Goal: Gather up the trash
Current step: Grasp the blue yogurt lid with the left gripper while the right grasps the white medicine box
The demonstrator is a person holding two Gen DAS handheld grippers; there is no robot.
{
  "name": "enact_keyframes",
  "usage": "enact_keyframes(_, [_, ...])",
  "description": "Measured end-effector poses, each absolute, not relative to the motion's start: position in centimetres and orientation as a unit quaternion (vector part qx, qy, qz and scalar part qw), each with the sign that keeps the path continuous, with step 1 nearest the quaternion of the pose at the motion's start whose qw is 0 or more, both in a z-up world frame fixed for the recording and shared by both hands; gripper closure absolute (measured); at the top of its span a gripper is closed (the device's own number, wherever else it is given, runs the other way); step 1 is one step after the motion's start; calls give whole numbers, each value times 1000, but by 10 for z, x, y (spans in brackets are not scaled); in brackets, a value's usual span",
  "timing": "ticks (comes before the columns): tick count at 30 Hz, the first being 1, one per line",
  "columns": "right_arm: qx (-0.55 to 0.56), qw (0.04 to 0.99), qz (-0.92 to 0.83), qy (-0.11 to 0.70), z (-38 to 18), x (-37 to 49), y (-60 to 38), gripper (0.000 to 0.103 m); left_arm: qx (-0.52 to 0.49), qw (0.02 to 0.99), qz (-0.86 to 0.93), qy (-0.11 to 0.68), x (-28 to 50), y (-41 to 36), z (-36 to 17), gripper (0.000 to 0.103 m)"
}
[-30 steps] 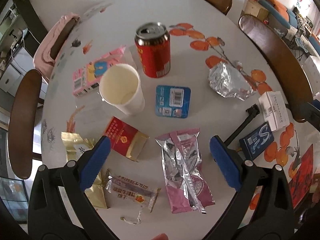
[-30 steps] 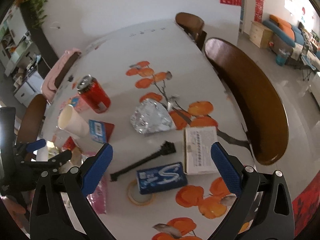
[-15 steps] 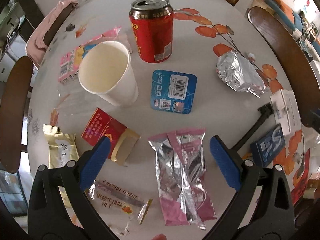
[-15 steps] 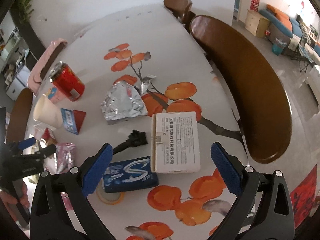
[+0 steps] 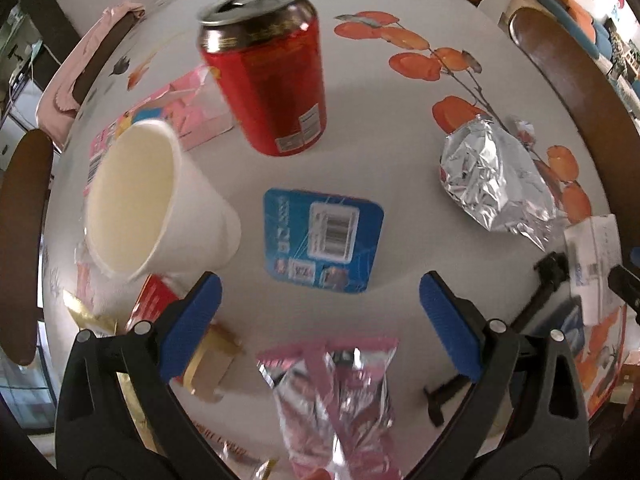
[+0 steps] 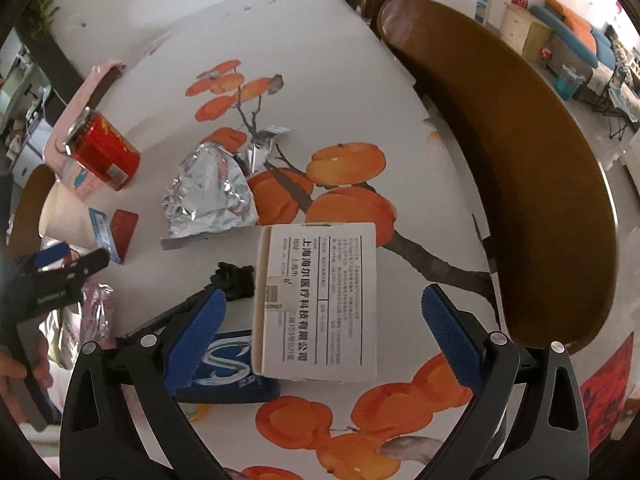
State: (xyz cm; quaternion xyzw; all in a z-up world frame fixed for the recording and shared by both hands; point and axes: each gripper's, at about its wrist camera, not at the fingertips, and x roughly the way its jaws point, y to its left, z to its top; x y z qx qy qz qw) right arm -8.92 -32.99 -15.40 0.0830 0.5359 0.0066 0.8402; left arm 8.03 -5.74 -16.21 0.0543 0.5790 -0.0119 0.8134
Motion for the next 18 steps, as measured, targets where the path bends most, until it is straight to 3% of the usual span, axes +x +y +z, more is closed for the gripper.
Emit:
enact_keyframes(9, [77, 832, 15, 549, -166, -74, -335, 7, 92, 817, 7, 569, 101, -65, -176, 10])
enact_keyframes(10, [77, 831, 16, 551, -167, -72, -335, 7, 97, 819, 8, 566, 102, -65, -177, 13])
enact_keyframes(13, [78, 828, 17, 555, -170, -70, -334, 8, 88, 812, -16, 576, 106, -65, -181, 37])
enact_keyframes(14, [79, 827, 19, 557, -171, -70, -333, 8, 83, 814, -17, 574, 105, -64, -182, 38])
enact_keyframes(15, [80, 826, 20, 558, -172, -70, -333, 14, 81, 816, -18, 572, 105, -64, -181, 40])
enact_keyframes(16, [82, 823, 26, 562, -174, -69, -332, 30, 84, 816, -19, 571, 104, -64, -182, 40])
enact_keyframes(18, [94, 814, 35, 572, -179, -69, -330, 35, 84, 819, -23, 567, 103, -65, -182, 42])
